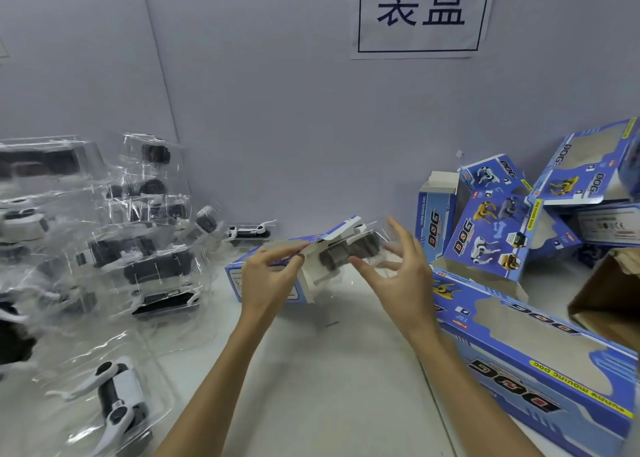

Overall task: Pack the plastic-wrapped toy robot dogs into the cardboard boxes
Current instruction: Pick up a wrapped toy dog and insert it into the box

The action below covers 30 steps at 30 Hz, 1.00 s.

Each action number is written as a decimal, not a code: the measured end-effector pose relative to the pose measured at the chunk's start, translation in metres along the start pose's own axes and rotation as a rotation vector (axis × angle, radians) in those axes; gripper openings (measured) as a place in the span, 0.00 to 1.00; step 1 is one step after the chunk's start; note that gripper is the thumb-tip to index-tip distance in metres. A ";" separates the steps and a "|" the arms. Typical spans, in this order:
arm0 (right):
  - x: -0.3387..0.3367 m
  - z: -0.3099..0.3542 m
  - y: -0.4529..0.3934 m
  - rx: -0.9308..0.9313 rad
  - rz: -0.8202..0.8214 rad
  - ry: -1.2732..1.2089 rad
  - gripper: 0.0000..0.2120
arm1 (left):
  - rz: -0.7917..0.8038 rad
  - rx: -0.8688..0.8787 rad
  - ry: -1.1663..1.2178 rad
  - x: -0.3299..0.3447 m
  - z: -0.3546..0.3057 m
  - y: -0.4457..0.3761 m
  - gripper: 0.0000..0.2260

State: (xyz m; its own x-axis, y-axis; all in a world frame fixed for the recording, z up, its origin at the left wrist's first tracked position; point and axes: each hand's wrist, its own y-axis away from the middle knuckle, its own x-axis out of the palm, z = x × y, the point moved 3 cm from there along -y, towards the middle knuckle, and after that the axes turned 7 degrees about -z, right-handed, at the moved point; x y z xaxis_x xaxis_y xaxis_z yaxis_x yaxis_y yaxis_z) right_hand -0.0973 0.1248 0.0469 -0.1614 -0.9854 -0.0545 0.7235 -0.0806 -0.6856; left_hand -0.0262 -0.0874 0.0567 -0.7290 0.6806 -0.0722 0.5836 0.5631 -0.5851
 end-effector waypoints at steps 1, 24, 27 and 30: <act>-0.001 0.000 0.001 -0.024 -0.056 0.014 0.40 | -0.003 -0.005 0.001 0.000 0.001 0.000 0.13; 0.007 0.019 -0.005 0.162 -0.116 -0.260 0.33 | 0.029 0.631 -0.262 0.017 0.000 0.014 0.23; 0.014 0.024 -0.005 0.164 -0.019 -0.288 0.42 | 0.025 0.721 -0.289 0.019 -0.015 0.013 0.13; 0.019 0.028 -0.005 0.210 0.043 -0.289 0.54 | -0.046 0.712 -0.256 0.019 -0.026 0.012 0.11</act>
State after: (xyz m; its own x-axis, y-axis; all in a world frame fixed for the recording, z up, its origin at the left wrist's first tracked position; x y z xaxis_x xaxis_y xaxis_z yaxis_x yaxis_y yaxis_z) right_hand -0.0855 0.1020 0.0699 0.0472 -0.9878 0.1485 0.8528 -0.0375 -0.5209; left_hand -0.0240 -0.0551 0.0693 -0.8583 0.4844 -0.1695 0.2420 0.0909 -0.9660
